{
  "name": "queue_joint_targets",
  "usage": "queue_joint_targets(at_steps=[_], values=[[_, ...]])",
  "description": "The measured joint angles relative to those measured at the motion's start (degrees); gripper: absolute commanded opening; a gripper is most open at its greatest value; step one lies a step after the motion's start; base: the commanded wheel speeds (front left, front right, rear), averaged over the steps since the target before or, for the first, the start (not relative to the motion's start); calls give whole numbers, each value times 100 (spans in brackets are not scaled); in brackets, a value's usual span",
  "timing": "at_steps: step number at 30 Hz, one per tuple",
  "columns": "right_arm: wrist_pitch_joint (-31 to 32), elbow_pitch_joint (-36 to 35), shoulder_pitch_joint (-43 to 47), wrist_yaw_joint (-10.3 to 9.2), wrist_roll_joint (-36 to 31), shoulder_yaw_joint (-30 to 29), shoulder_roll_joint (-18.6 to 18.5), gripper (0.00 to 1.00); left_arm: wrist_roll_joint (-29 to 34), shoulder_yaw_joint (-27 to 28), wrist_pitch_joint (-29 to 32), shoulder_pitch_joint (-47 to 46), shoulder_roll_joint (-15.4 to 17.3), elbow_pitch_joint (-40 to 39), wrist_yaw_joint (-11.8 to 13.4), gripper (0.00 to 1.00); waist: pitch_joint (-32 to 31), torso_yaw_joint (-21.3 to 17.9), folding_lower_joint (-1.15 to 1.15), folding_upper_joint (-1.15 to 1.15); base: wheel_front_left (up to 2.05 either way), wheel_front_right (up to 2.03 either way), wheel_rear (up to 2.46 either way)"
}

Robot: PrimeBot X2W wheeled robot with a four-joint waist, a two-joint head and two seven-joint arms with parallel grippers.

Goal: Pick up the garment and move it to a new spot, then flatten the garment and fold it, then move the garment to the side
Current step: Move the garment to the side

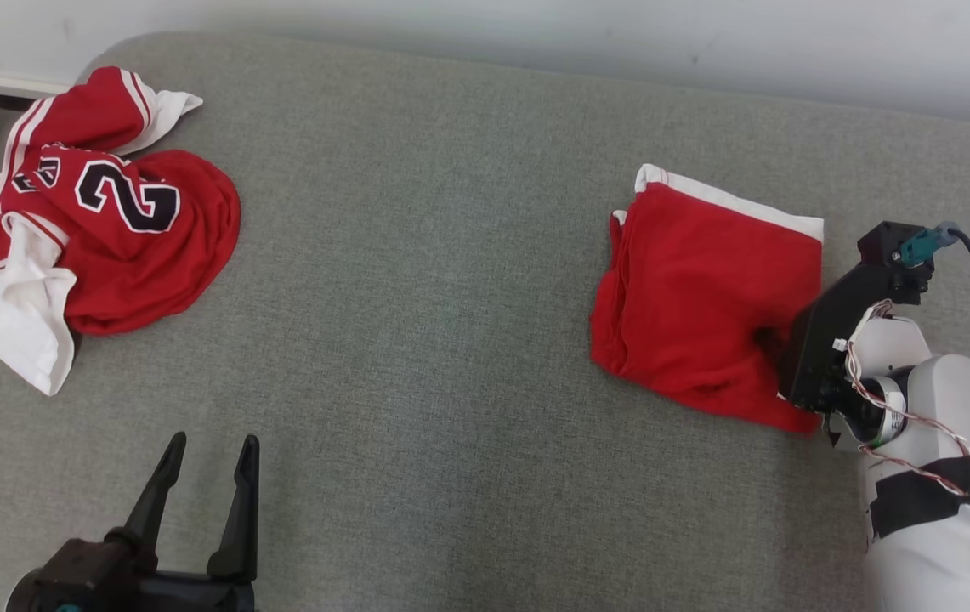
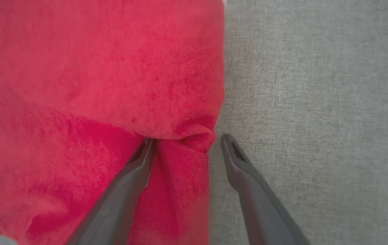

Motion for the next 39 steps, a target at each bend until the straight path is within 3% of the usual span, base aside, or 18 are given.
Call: queue_joint_targets(at_steps=[1,2,3,13,21,30,39], values=[[-22,40,-48,0,2,5,-1,49,-1,-8,-2,-34,0,1,-2,100,27,3,0,0,0,0,0],[-51,76,-75,0,14,27,-10,19,0,-16,-3,-51,1,3,-7,100,49,-3,0,0,0,0,0],[-97,101,-87,0,32,67,-14,0,0,-22,-3,-55,3,11,-5,100,64,-20,0,0,0,0,0],[-159,-324,20,3,-174,457,-37,0,12,1,-2,-179,109,-149,10,100,139,-507,1,0,0,0,0],[-93,-1061,280,1,-129,1203,-1223,0,96,2,83,-356,310,-557,-7,100,279,-1170,0,0,0,0,0],[-755,-959,19,1,-67,1869,-2442,0,241,46,521,-734,699,-1421,-8,100,760,-1882,1,0,0,0,0],[-1777,-505,-432,1,-321,1532,-2971,0,415,45,1004,-892,1006,-2204,22,100,1449,-2302,2,1,0,0,0]])
